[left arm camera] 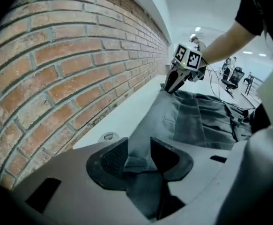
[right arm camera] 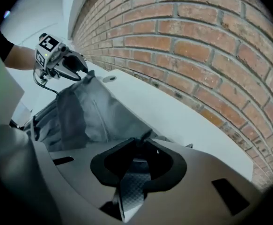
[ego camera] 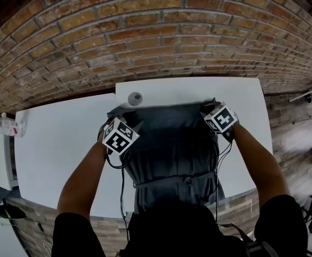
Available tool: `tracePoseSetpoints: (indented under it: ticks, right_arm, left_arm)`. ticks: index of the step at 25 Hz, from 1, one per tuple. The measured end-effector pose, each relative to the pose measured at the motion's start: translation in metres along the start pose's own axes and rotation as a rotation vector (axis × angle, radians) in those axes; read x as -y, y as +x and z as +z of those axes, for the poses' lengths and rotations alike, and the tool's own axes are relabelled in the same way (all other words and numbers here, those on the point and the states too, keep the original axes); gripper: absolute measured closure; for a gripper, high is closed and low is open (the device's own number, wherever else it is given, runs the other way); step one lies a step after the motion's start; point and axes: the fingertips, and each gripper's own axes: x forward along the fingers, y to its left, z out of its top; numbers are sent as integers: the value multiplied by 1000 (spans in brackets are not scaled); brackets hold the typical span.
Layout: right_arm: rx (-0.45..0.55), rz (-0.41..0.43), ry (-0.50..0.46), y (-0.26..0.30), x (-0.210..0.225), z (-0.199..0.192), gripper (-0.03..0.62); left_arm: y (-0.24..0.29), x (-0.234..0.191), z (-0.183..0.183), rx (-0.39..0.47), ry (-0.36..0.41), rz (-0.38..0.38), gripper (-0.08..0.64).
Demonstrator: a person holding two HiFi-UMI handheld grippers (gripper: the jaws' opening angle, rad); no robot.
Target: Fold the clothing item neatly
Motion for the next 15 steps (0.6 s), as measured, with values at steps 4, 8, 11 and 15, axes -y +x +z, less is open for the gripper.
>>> tracePoseSetpoints:
  ticks: [4,8,11,15]
  right_arm:
    - [12,-11,49,16,19,-7,517]
    - [78,1,103,25,31,5,517]
    - [110,23,102,27,34,9,517]
    - [168,45,145,25,34,11,517]
  left_arm:
    - [20,5,-12,-64,-39,-23,408]
    - [35,6,-33,-119,-91,-23,408]
    - [40,4,-38,-113,-166,-36,411]
    - [38,0,-38,-102,-240,-51,411]
